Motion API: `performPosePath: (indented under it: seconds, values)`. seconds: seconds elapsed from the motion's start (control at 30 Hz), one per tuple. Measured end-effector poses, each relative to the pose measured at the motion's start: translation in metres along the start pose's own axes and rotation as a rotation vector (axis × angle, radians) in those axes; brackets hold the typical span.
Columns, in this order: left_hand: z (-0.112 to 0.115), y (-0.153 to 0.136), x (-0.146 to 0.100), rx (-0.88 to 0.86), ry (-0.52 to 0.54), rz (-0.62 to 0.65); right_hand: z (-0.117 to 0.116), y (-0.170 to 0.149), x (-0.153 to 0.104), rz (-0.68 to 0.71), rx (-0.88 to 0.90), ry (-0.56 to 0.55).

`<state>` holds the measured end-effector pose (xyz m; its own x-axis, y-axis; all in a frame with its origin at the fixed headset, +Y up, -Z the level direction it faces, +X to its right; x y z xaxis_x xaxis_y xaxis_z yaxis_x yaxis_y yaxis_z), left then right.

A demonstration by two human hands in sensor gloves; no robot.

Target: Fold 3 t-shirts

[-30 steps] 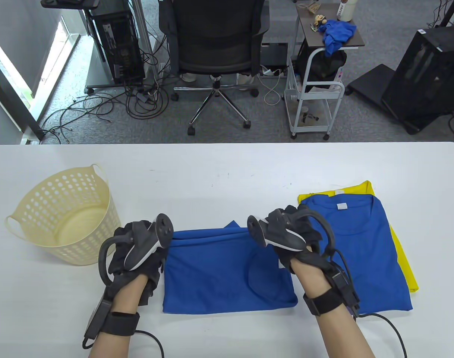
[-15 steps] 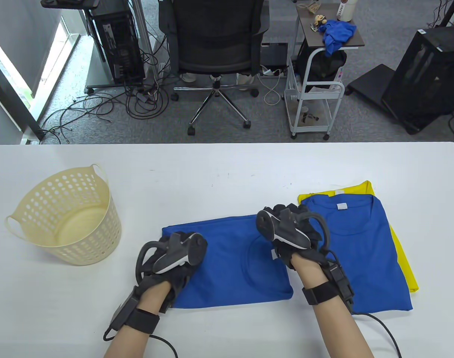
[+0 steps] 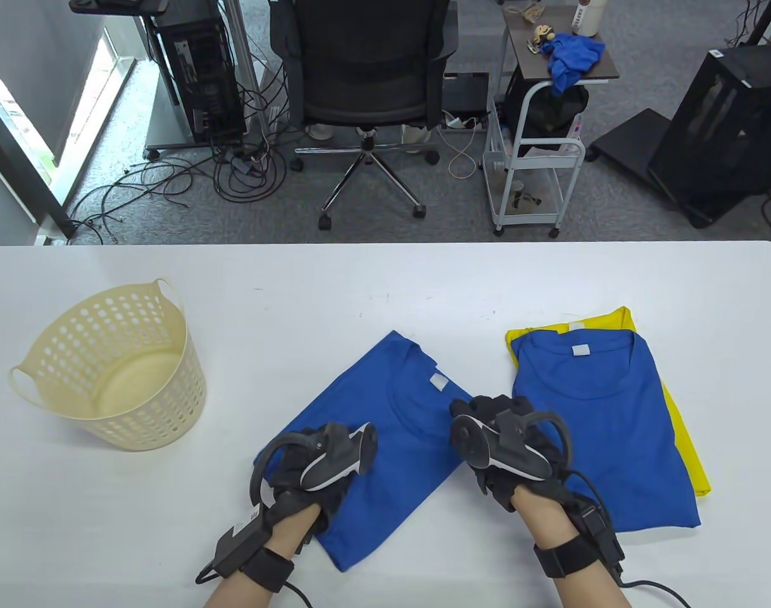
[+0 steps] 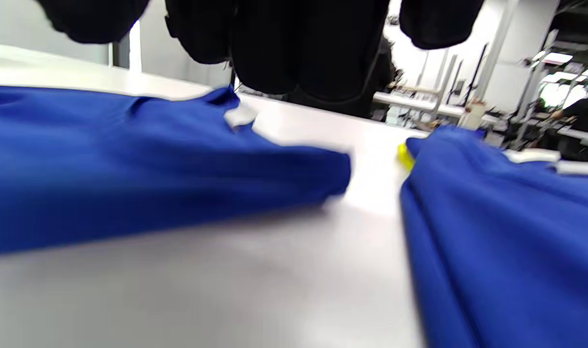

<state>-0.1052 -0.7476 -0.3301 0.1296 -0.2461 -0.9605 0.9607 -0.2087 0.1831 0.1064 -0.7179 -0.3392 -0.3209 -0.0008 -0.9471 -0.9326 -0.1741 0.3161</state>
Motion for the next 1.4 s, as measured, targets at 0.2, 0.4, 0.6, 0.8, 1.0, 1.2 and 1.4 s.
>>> performPosePath:
  seconds: [0.2, 0.4, 0.6, 0.8, 1.0, 1.2, 1.4]
  values:
    - [-0.009, 0.003, -0.01, -0.146, 0.005, 0.1, -0.033, 0.04, 0.0, 0.128, -0.062, 0.163]
    - [-0.007, -0.043, -0.01, -0.125, 0.103, -0.098, -0.042, 0.054, 0.005, 0.179, -0.043, 0.294]
    - [0.015, -0.082, 0.004, -0.149, -0.026, -0.226, -0.037, 0.052, 0.003, 0.215, -0.045, 0.382]
    - [0.021, -0.088, 0.009, -0.211, -0.085, -0.225, -0.032, 0.058, -0.001, 0.245, -0.097, 0.417]
    - [0.02, -0.077, 0.01, -0.168, -0.078, -0.214, -0.01, 0.041, 0.001, 0.128, -0.021, 0.185]
    - [0.019, -0.06, 0.021, -0.082, -0.074, -0.242, -0.024, 0.014, 0.006, -0.18, -0.175, 0.029]
    - [0.018, -0.044, 0.028, -0.08, -0.022, -0.241, -0.046, 0.017, 0.024, -0.229, -0.155, 0.195]
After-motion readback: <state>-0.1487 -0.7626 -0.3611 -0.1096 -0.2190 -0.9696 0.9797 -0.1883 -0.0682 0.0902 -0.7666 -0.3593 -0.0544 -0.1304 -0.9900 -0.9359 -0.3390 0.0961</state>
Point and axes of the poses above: the tracker on the back of each hand, its own y axis roughly to the thumb side, its own x axis roughly from the wrist to the fingertips, z = x × y, the point moved 2 cm from there along x, roughly from the wrist to the fingertips, and after that the axes turned 5 degrees about -x, right-handed, at the moved point
